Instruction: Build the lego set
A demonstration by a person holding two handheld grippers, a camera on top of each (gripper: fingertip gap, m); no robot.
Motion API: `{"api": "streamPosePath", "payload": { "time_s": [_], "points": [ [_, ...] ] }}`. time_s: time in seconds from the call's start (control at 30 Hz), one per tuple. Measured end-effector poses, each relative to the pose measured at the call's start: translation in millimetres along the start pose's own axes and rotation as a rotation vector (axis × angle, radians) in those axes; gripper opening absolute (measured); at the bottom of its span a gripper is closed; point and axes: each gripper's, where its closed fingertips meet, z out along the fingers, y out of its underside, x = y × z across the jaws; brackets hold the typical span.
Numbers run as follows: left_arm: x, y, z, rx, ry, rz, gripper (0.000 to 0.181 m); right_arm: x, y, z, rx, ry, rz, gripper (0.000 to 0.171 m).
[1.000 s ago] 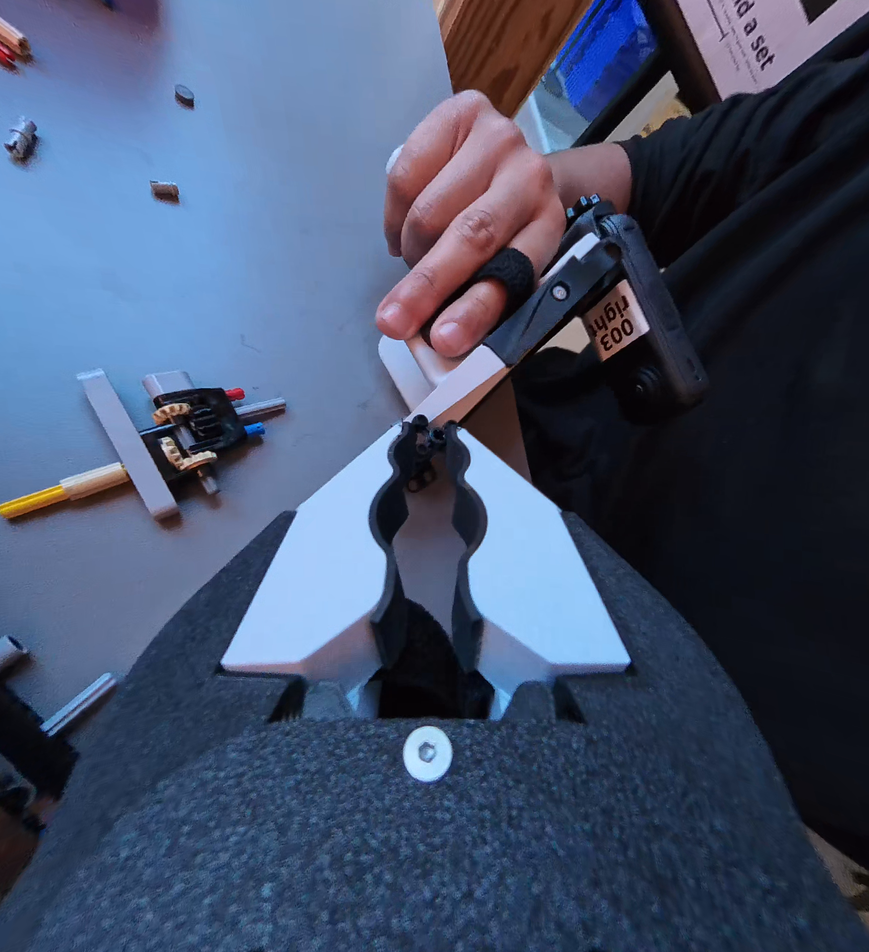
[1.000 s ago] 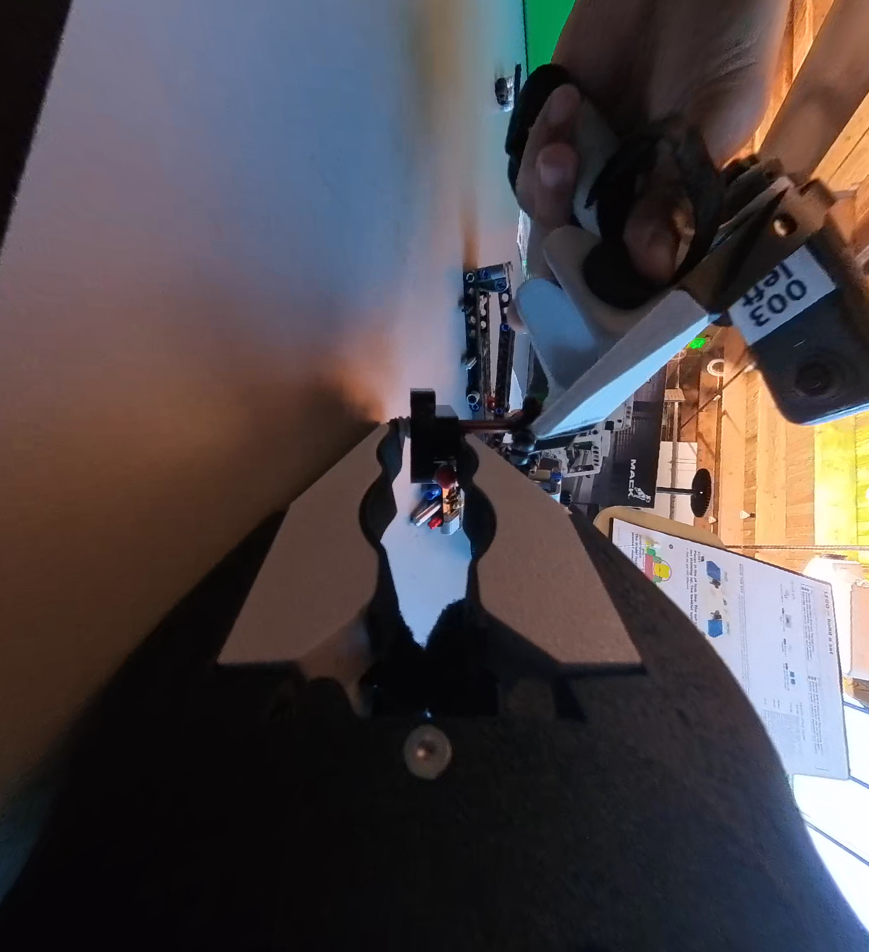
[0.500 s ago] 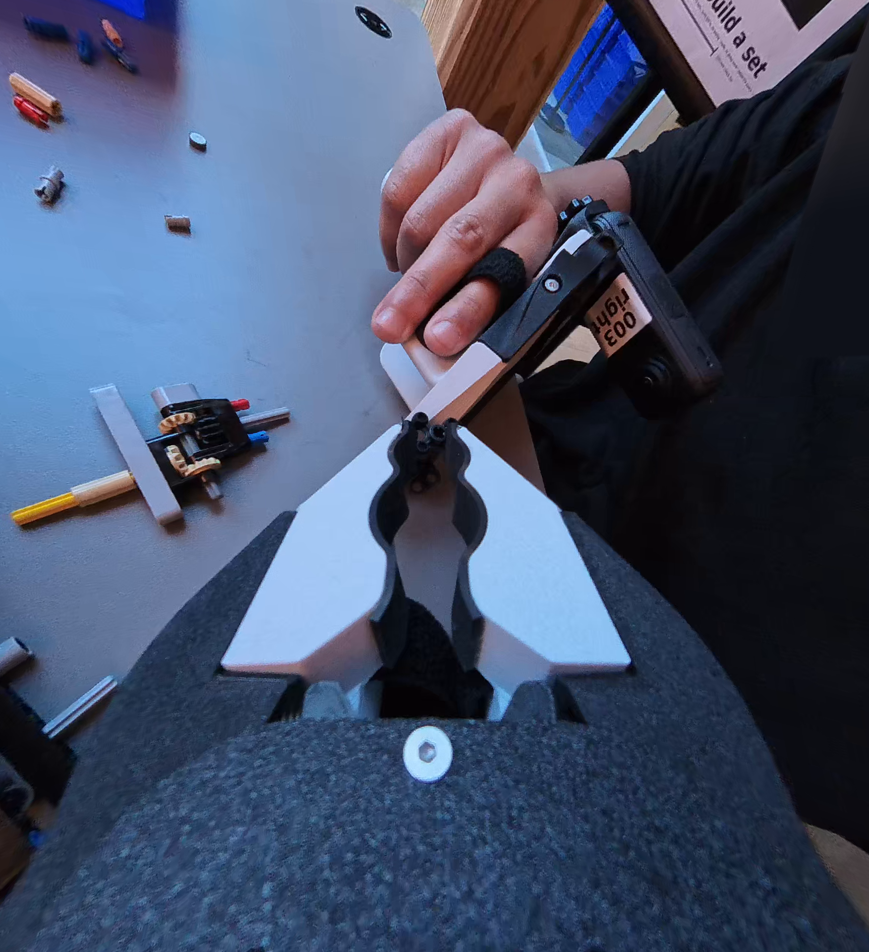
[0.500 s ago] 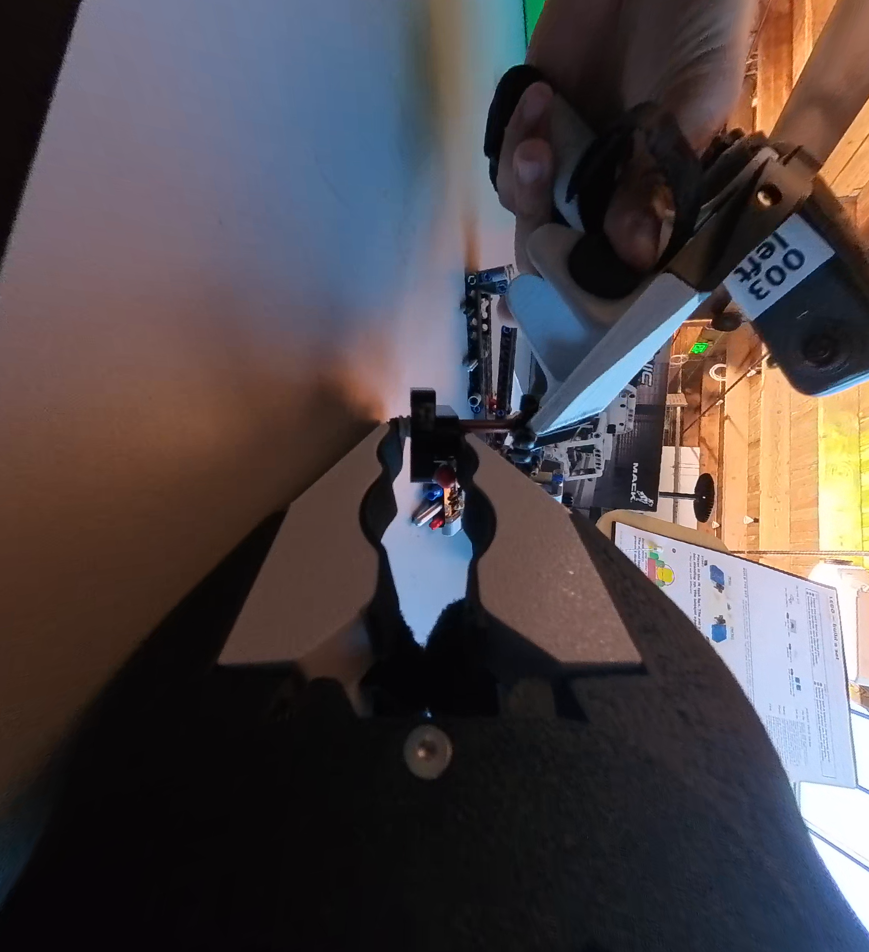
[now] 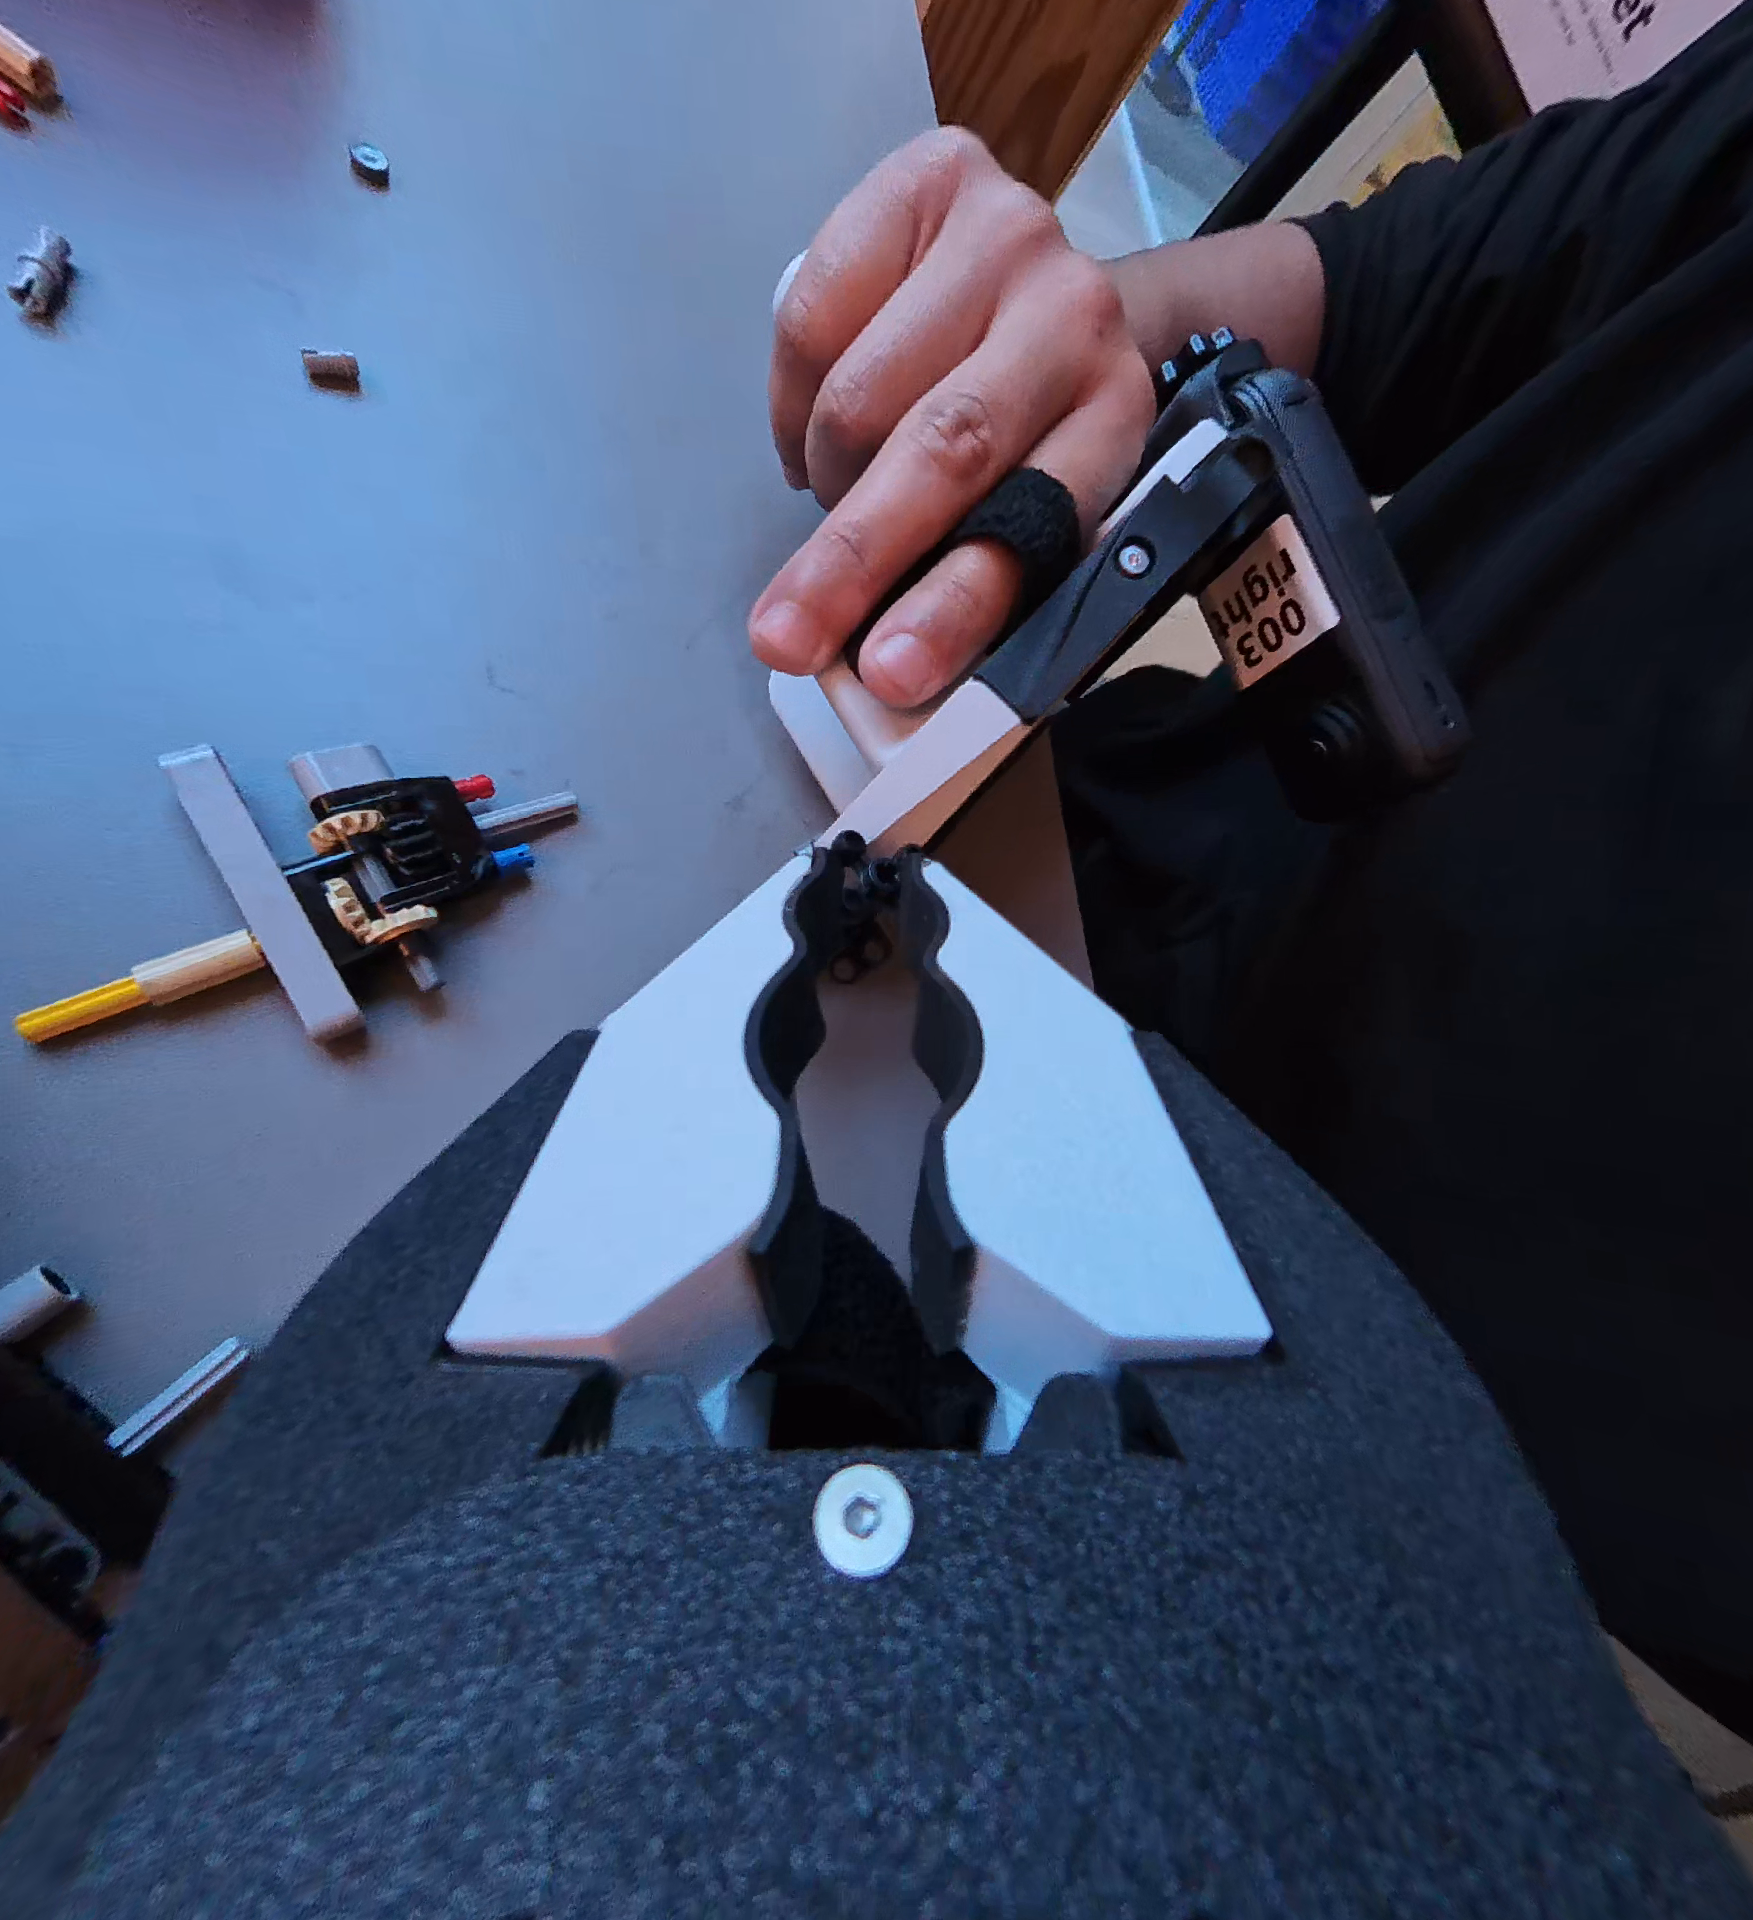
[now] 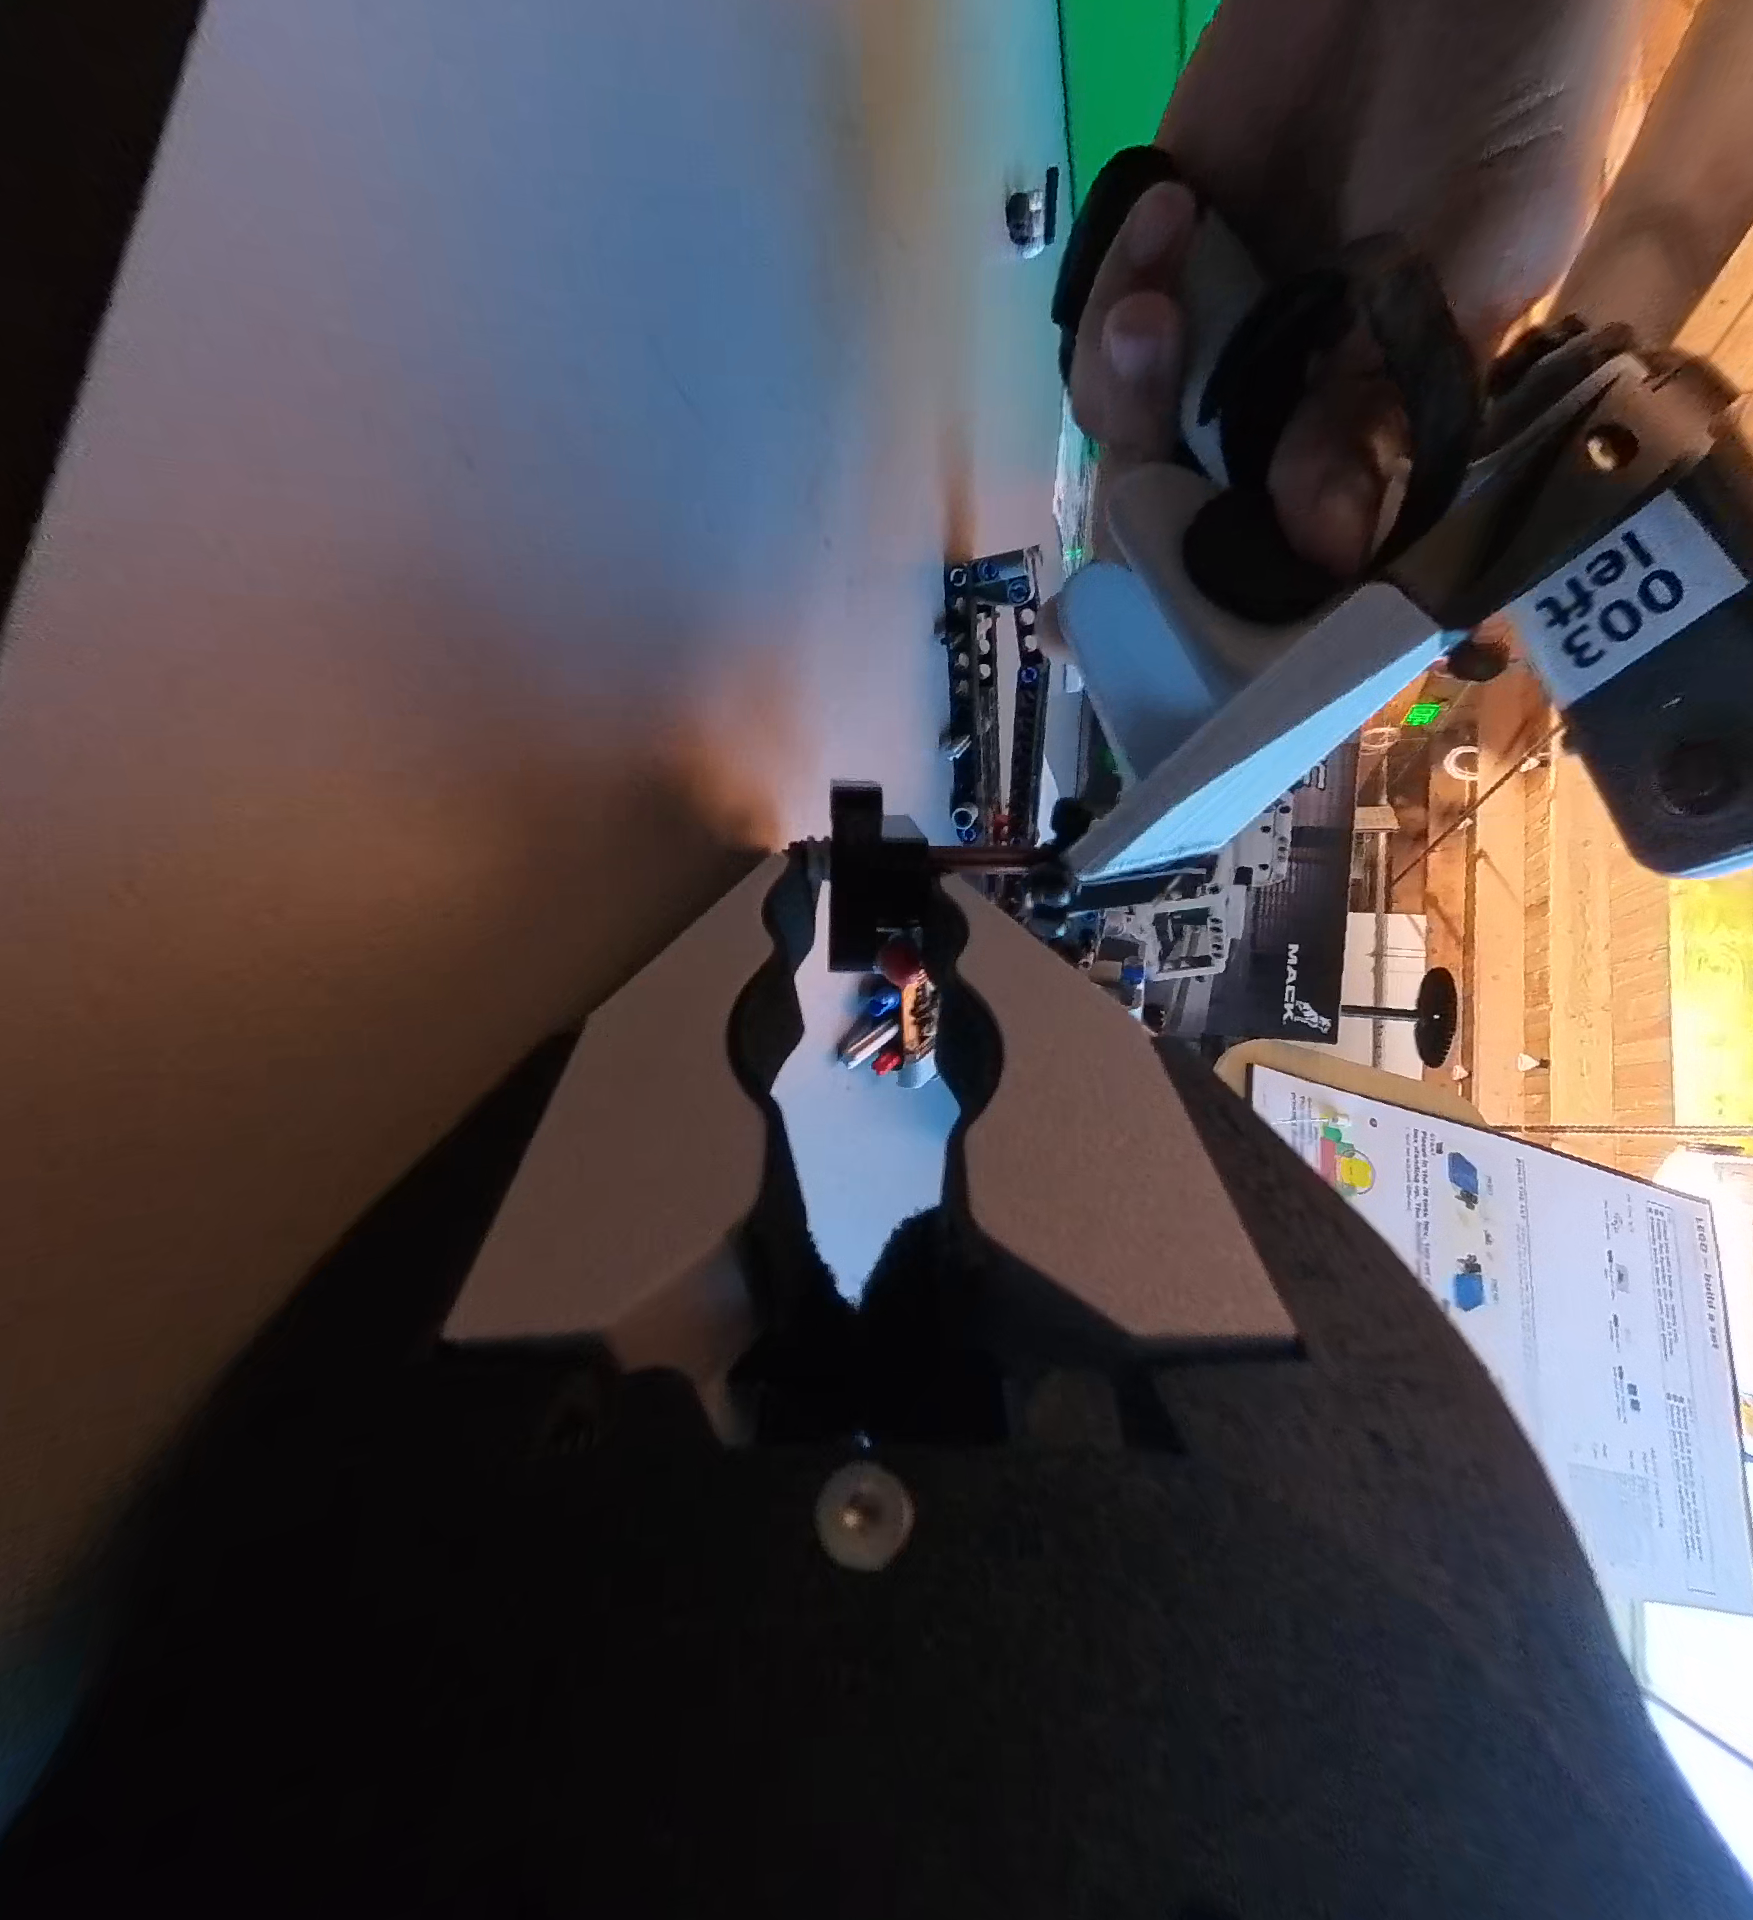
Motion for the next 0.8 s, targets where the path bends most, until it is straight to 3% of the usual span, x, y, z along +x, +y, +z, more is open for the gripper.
{"api": "streamPosePath", "payload": {
  "time_s": [0.3,0.6,0.67,0.8],
  "points": [
    [3.4,-10.3,-3.9,0.204,0.055,-0.153,0.009,8.8,0.2,-3.5,0.002,0.038,0.040,0.020],
    [14.1,-29.8,-38.9,0.531,-0.023,-0.066,0.008,18.0,-2.3,-11.8,0.062,-0.003,0.219,0.021],
    [-1.0,-15.1,-45.3,0.512,-0.190,-0.056,0.008,27.7,0.8,-14.5,0.072,-0.001,0.338,0.020],
    [-20.6,30.1,-31.8,0.300,-0.404,-0.040,0.010,47.2,7.6,-16.3,0.123,-0.056,0.732,0.020]
  ]
}}
